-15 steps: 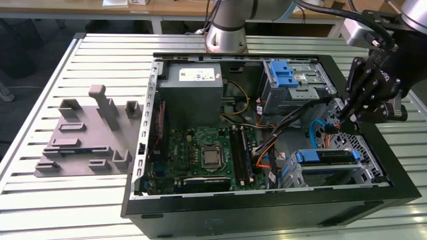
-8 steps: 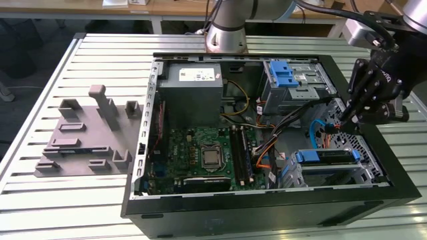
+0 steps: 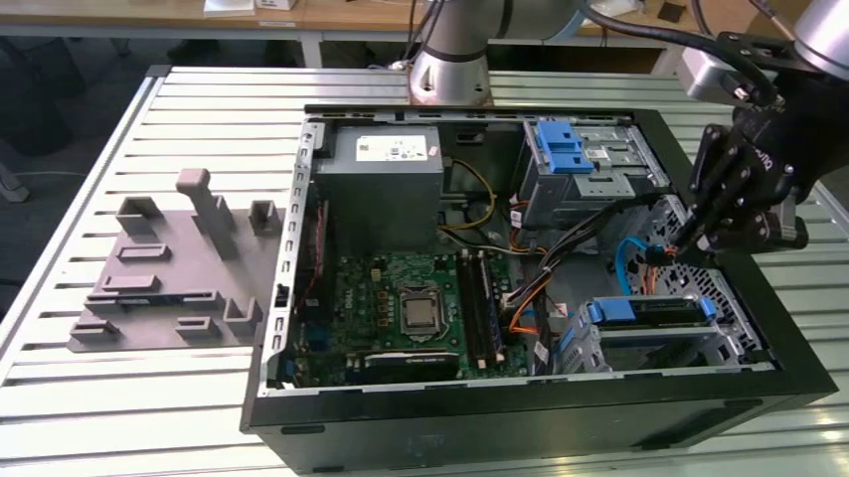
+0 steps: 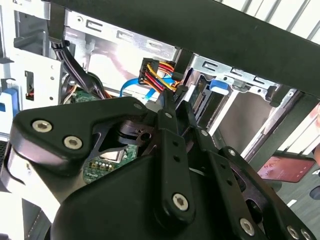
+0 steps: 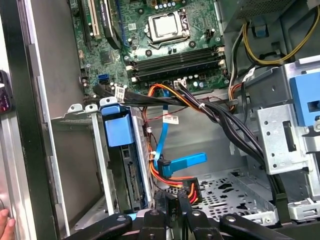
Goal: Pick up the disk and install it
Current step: 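Insert the first disk wire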
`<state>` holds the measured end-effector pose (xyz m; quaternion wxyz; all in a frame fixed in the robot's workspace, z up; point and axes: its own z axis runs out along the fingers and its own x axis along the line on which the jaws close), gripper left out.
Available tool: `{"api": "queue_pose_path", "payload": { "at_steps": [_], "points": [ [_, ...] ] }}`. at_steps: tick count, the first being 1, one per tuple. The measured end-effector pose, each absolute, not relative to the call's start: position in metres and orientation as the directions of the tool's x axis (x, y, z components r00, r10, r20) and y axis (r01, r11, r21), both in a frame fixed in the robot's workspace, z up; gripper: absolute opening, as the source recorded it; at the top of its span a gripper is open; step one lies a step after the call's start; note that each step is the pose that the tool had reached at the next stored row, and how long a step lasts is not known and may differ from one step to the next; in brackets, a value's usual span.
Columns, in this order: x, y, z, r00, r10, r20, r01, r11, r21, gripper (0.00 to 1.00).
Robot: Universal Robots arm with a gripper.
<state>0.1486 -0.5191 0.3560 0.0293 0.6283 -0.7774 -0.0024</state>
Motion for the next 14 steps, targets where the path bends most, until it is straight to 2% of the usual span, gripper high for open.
{"api": "queue_pose_path", "payload": {
  "at_steps": [4,5,14],
  "points": [
    [0.1487,-0.5191,0.3557,-0.209,-0.977,0.044,-0.977,0.210,0.040,0.22],
    [0.1487,-0.5191,0.3556,-0.209,-0.977,0.044,-0.977,0.210,0.040,0.16],
    [0.1453,-0.5225,0.3554,-0.159,-0.986,0.043,-0.986,0.161,0.039,0.16]
  ]
}}
